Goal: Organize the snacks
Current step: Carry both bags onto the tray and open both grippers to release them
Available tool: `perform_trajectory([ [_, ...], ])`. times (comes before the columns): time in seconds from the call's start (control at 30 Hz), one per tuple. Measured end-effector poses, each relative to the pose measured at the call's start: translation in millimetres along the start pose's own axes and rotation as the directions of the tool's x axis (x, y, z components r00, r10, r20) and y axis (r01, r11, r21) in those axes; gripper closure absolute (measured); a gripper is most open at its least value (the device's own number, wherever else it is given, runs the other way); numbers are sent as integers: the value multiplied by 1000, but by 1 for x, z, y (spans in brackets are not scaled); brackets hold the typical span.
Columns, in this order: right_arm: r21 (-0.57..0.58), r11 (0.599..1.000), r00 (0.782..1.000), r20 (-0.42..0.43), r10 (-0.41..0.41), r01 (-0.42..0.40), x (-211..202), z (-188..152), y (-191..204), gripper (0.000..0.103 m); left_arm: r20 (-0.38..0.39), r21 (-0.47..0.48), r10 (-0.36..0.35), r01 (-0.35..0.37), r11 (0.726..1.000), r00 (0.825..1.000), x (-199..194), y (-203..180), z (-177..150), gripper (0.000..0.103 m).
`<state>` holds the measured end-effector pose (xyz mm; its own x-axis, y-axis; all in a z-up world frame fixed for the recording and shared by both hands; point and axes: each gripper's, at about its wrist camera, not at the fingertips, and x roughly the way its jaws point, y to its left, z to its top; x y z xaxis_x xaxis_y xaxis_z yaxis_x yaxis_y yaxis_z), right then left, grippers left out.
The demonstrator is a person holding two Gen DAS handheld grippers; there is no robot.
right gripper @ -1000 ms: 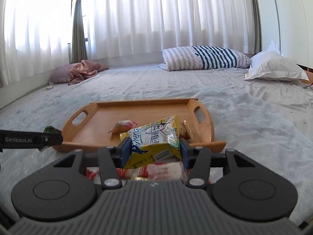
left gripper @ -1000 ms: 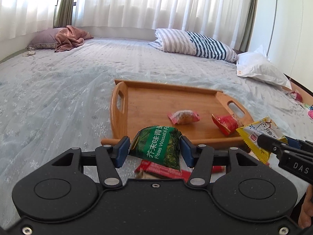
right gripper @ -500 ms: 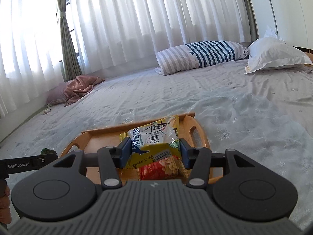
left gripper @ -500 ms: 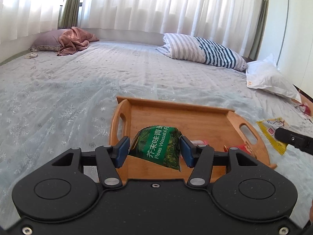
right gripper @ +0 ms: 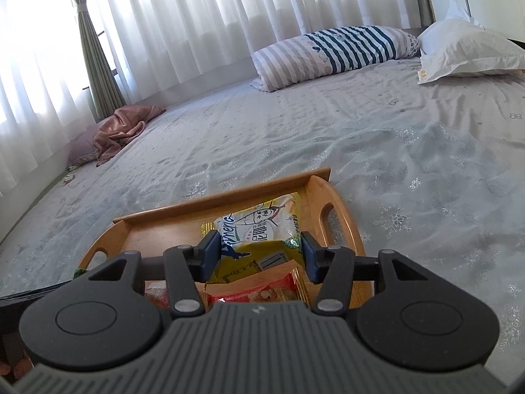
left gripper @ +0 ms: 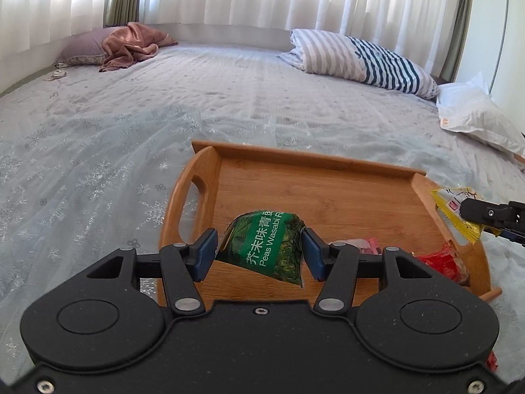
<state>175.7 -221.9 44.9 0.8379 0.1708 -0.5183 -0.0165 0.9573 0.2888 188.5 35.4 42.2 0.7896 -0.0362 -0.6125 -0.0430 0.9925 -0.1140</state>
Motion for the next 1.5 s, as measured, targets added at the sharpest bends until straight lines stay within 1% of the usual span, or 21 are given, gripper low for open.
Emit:
perform_trajectory([
  [0.1,8,1000,1000,-24,6,-5,13,0,-3,48,-11,-1,11,-12,1000,1000,9,-4,-2,50],
  [0.4,24,1000,997,-79,-15,17,40,-7,-11,48,-25,14,55,-55,998,998,26,-11,-6,49],
  [0.9,8,1000,995,-103,-14,14,47,-13,-11,47,-45,32,67,-66,997,997,35,-19,-12,49],
  [1.1,-6,1000,994,-109,-21,21,49,-15,-9,47,-42,42,68,-66,997,997,37,-19,-14,47],
  [1.2,-10,1000,994,-109,-22,21,49,-16,-9,47,-43,50,66,-64,997,997,37,-21,-15,45],
  [1.27,-9,1000,994,-109,-22,22,49,-16,-9,45,-43,52,67,-65,997,997,37,-21,-15,42],
  [1.33,-8,1000,994,-109,-19,19,49,-16,-9,43,-43,50,67,-65,997,997,36,-21,-14,33],
  [1.37,-8,1000,994,-107,-17,16,48,-16,-9,41,-41,50,68,-66,997,997,35,-21,-14,30],
  [1.43,-14,1000,994,-104,-16,15,45,-16,-9,39,-34,54,62,-60,997,998,31,-21,-13,20],
  [1.47,-20,1000,995,-100,-15,13,44,-16,-8,36,-30,57,54,-53,997,998,28,-21,-13,18],
  [1.5,-27,1000,995,-97,-12,9,42,-16,-7,29,-25,62,49,-48,997,998,25,-22,-13,15],
])
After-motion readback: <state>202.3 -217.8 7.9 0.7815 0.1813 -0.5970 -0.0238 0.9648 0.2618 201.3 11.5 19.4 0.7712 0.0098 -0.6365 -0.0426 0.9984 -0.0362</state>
